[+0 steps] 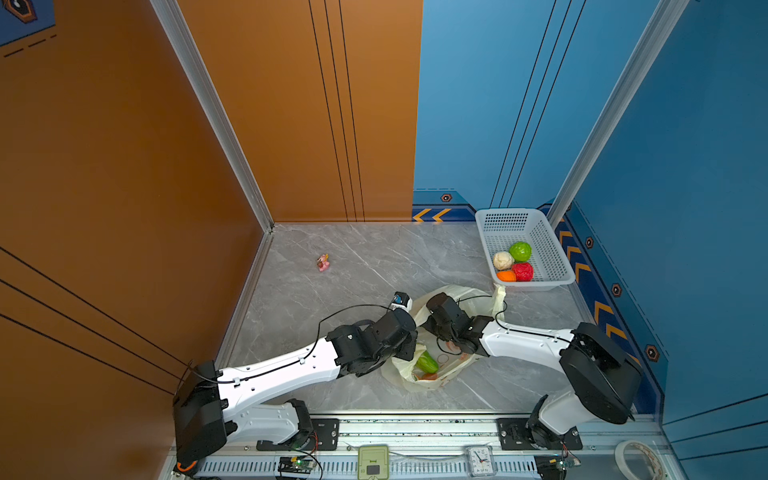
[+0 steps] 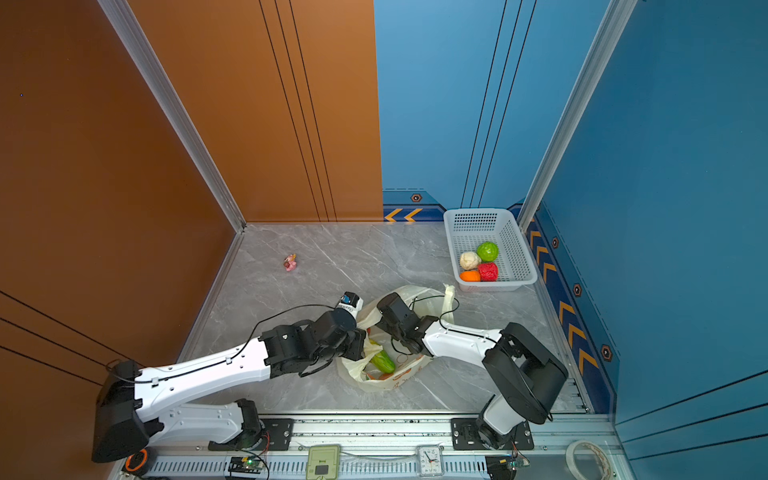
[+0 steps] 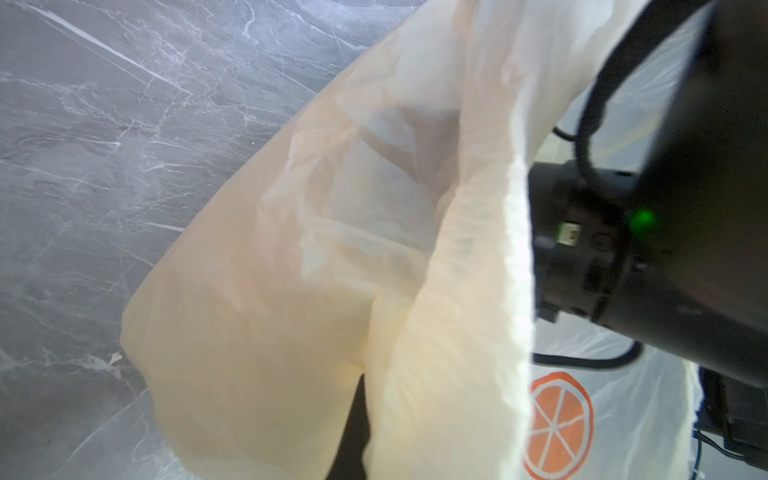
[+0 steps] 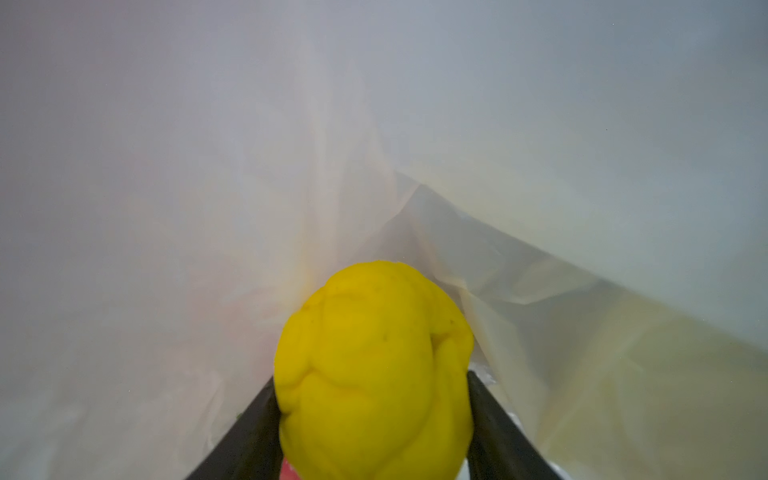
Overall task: Untie the knot of the plastic bag and take out the fruit
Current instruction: 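Lower the right gripper into the bag and grasp the yellow lemon, then lift the yellow lemon out of the bag with the right gripper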
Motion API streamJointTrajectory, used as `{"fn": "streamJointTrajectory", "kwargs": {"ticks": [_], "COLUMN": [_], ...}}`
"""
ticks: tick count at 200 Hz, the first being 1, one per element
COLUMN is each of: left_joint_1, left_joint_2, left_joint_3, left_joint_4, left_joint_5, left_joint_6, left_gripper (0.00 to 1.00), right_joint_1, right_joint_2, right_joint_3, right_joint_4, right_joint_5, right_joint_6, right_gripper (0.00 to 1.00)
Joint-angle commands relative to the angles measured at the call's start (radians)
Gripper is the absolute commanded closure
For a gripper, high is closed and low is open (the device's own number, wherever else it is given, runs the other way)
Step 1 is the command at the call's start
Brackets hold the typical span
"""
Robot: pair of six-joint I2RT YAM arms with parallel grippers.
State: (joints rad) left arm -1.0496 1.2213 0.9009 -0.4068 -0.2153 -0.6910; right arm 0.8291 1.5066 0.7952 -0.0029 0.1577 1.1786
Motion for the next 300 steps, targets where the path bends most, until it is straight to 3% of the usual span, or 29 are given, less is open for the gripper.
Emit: {"fn": "streamJointTrajectory", "kwargs": {"ticks": [1,84,186,226,300], "left_joint_1": [0.016,0.048,0.05,0.05,0.048], "left_joint_2": [-0.021,-0.013,0.023,0.023,0.028], "left_joint_3": [-0.003,0.023,0.047,0.044,0.046], "left_joint_4": [0.012,0.04,0.048,0.047,0.048], "left_joint_5": [-0.004,-0.032,-0.008,-0.002,0.01], "left_joint_6": [0.028,0.039,0.05,0.05,0.069], "left_gripper": [1.0,1.0,1.0,1.0,1.0], "right_joint_1": [-0.004,0.019,0.031,-0.119,-0.609], "right_joint_2": [-0.099,-0.351,-0.464,-0.424,-0.323], "right_joint_3": [-0.013,-0.019,0.273,0.417,0.456], "right_joint_4": [-0.182,-0.487,-0.707,-0.712,-0.584], "right_joint_5": [-0.018,-0.206,-0.3,-0.37,-0.475], "right_joint_6": [-0.049,-0.202,-0.327,-0.397,-0.483], "right_gripper": [0.51,0.5,0.5,0.49,0.47]}}
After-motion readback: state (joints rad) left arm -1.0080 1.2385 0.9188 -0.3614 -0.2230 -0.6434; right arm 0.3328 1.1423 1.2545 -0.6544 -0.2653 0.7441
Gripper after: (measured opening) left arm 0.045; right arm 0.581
